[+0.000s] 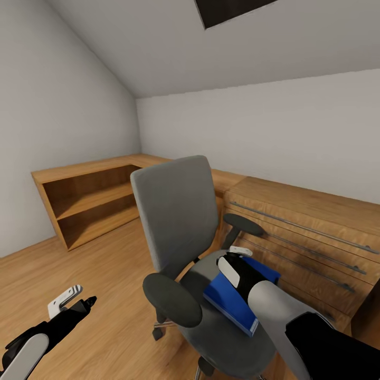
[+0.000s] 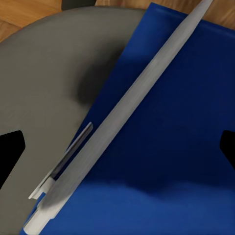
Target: In the bedroom, organize the workspace by keeping the computer under the desk, ensuring the monitor is on the desk, placing the keyboard on the desk next to the monitor, placing the mouse on the desk next to the keyboard, moving the folder from the swivel chair onto the desk next to the mouse, stacking the notebook on top of the folder with the pen on top of the notebook, and positioning the swivel chair next to the desk.
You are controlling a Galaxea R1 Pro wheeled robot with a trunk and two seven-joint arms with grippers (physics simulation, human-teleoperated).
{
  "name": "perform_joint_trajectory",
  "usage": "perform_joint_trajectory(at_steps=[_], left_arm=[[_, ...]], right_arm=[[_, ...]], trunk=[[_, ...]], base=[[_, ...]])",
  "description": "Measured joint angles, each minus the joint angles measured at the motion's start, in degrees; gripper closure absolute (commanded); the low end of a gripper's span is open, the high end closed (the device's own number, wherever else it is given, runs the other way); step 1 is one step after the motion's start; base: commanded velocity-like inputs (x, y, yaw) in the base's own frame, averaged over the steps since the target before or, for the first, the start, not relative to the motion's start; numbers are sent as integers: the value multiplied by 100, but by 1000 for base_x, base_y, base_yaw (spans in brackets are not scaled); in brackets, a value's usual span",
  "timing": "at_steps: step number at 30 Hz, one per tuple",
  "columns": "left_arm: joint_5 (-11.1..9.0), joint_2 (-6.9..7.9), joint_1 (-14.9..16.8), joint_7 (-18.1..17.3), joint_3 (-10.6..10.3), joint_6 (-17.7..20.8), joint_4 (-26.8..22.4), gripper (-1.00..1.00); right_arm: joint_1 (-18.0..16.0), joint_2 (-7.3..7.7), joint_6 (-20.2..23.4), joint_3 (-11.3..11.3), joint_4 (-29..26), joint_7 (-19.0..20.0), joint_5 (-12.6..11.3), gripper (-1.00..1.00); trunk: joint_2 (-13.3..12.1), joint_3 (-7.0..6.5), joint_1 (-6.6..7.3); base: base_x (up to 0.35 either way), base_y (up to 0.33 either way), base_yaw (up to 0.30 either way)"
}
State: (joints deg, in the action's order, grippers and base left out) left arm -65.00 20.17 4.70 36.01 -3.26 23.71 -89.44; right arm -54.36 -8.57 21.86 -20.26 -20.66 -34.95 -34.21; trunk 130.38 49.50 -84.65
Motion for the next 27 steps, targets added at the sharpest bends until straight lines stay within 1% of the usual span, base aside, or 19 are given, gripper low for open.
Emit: perform_joint_trajectory(at_steps=[20,22,27], left_arm=[[1,0,0,4,0,0,5,-100],[1,0,0,3,0,0,5,-100],[1,0,0,-15,3,0,5,-100]], right_arm=[[0,0,0,-1,0,0,0,-100],[0,0,0,0,0,0,-1,-100],[0,0,3,0,0,0,0,-100]], trunk=[[0,0,0],[79,35,-43],[80,36,-44]], base=[[0,0,0],[0,0,0],[0,0,0]])
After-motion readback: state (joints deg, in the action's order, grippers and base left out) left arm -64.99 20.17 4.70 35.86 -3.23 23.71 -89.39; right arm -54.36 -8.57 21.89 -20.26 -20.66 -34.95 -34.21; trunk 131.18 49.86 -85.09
